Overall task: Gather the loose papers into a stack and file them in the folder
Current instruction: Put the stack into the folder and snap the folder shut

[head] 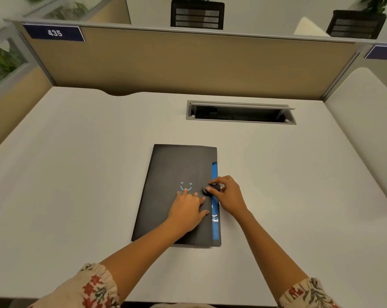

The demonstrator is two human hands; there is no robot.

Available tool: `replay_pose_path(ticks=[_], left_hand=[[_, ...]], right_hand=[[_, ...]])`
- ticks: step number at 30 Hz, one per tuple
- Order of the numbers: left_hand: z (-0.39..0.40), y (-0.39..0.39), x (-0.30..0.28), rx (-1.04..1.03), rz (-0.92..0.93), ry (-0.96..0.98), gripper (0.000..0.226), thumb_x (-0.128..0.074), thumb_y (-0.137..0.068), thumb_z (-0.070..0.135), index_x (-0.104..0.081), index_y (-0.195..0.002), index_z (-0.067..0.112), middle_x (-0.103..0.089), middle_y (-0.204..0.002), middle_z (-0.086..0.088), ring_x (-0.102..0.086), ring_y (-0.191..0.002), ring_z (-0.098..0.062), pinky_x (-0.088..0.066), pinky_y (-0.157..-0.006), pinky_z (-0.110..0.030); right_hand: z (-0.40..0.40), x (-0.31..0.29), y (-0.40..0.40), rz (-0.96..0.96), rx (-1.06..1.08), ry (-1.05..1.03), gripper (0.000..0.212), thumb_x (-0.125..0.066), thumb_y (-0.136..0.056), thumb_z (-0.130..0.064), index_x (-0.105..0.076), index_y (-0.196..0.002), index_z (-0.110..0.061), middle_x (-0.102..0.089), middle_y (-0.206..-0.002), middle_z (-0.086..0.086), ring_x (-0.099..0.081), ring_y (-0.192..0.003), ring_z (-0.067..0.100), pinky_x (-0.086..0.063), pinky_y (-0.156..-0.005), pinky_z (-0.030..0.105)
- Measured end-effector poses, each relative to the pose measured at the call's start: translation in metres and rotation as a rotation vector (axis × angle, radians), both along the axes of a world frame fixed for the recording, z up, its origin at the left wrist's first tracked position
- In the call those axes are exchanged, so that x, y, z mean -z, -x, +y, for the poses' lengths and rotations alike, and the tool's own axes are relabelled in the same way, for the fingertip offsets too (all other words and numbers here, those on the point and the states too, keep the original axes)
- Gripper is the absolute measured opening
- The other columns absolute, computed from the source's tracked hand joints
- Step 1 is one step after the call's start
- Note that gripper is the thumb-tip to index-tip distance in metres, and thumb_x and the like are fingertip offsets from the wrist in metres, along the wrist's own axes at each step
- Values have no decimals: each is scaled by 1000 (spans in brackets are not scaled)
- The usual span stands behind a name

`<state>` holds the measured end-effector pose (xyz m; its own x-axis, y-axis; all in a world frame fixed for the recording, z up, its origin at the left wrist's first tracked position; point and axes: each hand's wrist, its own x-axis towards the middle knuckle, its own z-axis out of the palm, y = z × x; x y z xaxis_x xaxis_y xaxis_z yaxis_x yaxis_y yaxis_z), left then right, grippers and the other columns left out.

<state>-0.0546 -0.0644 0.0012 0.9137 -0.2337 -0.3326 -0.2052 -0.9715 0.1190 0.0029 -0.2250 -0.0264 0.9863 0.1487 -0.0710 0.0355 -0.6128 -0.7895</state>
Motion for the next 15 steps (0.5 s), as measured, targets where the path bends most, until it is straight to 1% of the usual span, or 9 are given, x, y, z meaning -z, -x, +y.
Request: replay_pose_path(ticks=[2,4,9,13,14,15], left_hand=[[7,-2,3,-7,30,56,56,-45,-99,54,-45,-147,25,-49,-149,-7,-32,-143,-39,-37,-111,-49],[11,-4,6,-3,38,63,56,-46,-98,56,-47,-146,27,-50,-149,-6,-37,-141,-38,-41,-108,-48],[11,-7,9,-7,35,73,56,-48,-96,57,-49,-145,28,-53,-146,-5,-42,-138,-36,-43,-106,-48],[13,-9,13,-6,33,83,57,-49,-95,58,-50,-143,28,-57,-142,-4,-46,-135,-35,-45,-104,-47],[14,-10,13,-2,31,82,57,-49,-95,58,-51,-143,28,-58,-140,-4,-48,-133,-35,-46,-102,-46],[14,-10,13,0,26,82,56,-50,-95,58,-52,-142,28,-60,-138,-4,-51,-130,-34,-48,-100,-45]], right_hand=[[2,1,-1,3,22,13,24,-74,-87,-30,-74,-107,-18,-63,-111,5,-57,-99,13,-51,-89,30],[4,1,-2,7,36,18,23,-75,-85,-29,-76,-105,-18,-65,-110,5,-57,-96,10,-49,-87,26],[5,-2,-6,55,51,4,21,-77,-84,-28,-77,-102,-17,-72,-107,4,-59,-94,7,-47,-84,22],[9,-4,-8,91,76,-14,18,-79,-82,-25,-78,-98,-17,-75,-102,1,-62,-92,7,-40,-74,8],[10,-5,-8,103,82,-17,18,-80,-81,-25,-78,-97,-17,-75,-101,0,-62,-91,6,-40,-74,8],[11,-5,-9,118,86,-18,18,-80,-81,-24,-78,-97,-16,-75,-100,0,-62,-90,6,-42,-76,11]])
